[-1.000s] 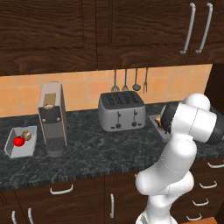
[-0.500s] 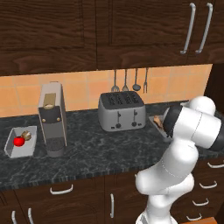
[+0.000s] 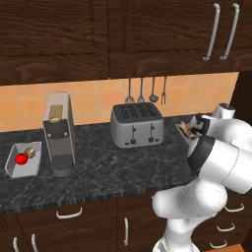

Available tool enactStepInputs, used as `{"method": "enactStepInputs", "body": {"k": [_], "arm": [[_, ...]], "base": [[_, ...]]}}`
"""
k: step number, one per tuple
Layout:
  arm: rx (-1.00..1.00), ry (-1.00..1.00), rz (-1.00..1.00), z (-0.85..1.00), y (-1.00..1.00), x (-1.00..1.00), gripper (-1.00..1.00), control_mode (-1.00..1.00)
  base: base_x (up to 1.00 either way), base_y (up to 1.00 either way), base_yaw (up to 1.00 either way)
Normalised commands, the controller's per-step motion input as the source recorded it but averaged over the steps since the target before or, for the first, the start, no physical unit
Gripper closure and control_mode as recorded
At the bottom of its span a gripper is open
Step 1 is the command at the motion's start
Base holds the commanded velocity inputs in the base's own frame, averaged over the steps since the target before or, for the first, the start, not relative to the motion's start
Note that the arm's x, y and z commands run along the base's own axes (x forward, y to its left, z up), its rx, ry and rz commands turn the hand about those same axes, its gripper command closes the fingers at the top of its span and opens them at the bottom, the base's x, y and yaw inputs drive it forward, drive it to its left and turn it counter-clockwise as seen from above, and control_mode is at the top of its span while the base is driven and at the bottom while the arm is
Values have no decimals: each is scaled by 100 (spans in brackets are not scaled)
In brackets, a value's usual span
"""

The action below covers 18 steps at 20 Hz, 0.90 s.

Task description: Take the meat container that has the steak and place it on the second highest rack of the freezer. Then take the vegetable container that has the tomato and mushroom and place it on the highest rack of the freezer.

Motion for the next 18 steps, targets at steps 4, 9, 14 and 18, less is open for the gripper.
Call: {"method": "enactStepInputs", "body": {"k": [4,9,14,18], "arm": [[-7,-12,-12,56,25,-9,100,-100],[-9,-8,-6,66,36,-28,100,-100],[-4,0,1,69,39,-41,100,-100],[-1,0,6,61,45,-53,100,-100]], "base": [[0,0,0],[0,0,0],[0,0,0],[0,0,0]]}}
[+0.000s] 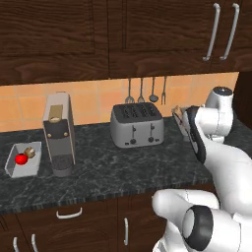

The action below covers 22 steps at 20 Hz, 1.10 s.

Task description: Take the meat container that has the steak and place it on the second highest rack of the freezer. Then take the vegetable container that has the tomato and mushroom and place it on the highest rack of the freezer.

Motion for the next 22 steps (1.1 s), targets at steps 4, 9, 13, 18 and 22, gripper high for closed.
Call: {"method": "enactStepInputs", "body": {"k": [4,9,13,18,22], "arm": [[-2,0,8,48,53,-64,100,-100],[1,0,6,36,67,-46,100,-100],[7,0,8,32,58,-28,100,-100],[5,0,5,23,9,-4,100,-100],[6,0,15,4,2,0,100,-100]], "base": [[0,0,0],[0,0,0],[0,0,0],[0,0,0],[0,0,0]]}}
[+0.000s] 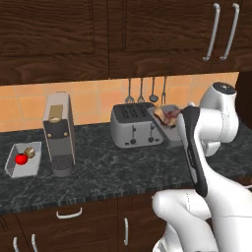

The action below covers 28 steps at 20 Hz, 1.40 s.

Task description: Take the meat container that has the steak and place it on the second highest rack of the freezer. Then take the vegetable container that has the tomato and mushroom and place it on the highest rack of the freezer.

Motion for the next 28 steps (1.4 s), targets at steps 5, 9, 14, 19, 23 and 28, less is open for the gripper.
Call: {"method": "enactStepInputs", "body": {"k": [5,9,14,19,23,28], "arm": [[1,0,2,2,17,0,100,-100],[1,0,-9,20,2,0,100,-100],[2,0,-3,13,0,0,100,-100],[0,0,0,0,0,-1,100,-100],[1,0,0,-1,0,-6,100,-100],[0,0,0,0,0,-4,100,100]], "base": [[0,0,0],[0,0,0],[0,0,0],[0,0,0],[0,0,0],[-3,0,0]]}}
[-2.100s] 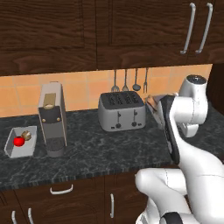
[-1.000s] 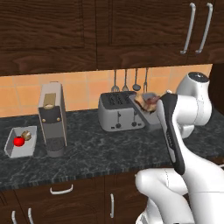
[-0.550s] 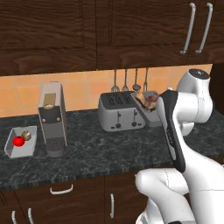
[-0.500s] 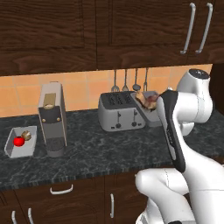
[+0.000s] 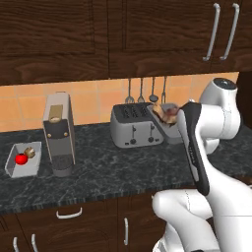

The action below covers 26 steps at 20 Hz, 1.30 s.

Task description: Take the meat container that has the steak and place it on the second highest rack of the freezer. Then take the vegetable container that has the tomato and mushroom and place it on the highest rack of the freezer.

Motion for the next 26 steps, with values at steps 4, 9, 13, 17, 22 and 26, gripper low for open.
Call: {"method": "enactStepInputs", "body": {"k": [4,9,13,17,22,26], "arm": [[0,0,0,0,0,0,100,100],[0,0,0,0,0,0,100,100],[0,0,0,0,0,0,100,100],[0,0,0,0,0,0,100,100],[0,0,0,0,0,0,100,100],[0,0,0,0,0,0,100,100]], "base": [[-77,0,16],[-58,0,51],[-41,0,48],[-36,0,42],[-35,3,43],[-13,2,64]]}}
